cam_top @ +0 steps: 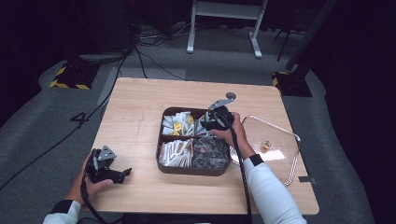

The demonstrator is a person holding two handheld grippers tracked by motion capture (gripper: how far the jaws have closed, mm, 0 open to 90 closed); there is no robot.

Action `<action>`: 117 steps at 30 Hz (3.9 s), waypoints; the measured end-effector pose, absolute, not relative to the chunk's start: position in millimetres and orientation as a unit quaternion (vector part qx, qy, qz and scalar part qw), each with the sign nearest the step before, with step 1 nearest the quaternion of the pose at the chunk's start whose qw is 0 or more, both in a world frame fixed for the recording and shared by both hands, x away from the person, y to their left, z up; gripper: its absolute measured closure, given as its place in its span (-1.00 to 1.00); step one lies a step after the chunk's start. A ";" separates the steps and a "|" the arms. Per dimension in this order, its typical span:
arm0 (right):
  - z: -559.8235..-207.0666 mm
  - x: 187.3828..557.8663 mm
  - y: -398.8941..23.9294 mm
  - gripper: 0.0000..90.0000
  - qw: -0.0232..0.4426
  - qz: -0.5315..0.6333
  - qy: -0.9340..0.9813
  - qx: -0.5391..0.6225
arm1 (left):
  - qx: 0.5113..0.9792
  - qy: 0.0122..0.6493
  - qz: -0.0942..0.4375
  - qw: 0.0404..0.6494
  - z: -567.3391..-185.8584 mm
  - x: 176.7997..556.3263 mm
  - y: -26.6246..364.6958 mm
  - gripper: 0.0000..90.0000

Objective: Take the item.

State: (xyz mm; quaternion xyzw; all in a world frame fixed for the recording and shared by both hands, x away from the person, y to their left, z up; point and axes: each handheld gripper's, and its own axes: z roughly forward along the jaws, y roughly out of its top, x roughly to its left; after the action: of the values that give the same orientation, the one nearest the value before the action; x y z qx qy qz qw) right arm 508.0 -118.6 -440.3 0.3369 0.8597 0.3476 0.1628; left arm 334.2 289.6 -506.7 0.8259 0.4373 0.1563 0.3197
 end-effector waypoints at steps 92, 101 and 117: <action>-379.8 392.1 -169.1 1.00 0.131 0.507 0.839 0.148 | 0.825 0.439 0.158 0.319 -506.7 334.3 290.0 -0.99; -382.5 376.3 -158.0 1.00 0.112 0.507 0.846 0.118 | 0.825 0.439 0.158 0.319 -506.7 334.5 290.0 -0.99; -391.2 350.5 -141.8 1.00 0.090 0.497 0.859 0.081 | 0.824 0.441 0.156 0.319 -506.7 334.2 289.7 -0.99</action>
State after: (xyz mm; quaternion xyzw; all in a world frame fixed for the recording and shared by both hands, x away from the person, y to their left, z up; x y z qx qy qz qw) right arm 350.5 -141.8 -391.2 0.0815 0.8594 0.4966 0.0901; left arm 334.2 289.7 -506.7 0.8241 0.4411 0.1565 0.3189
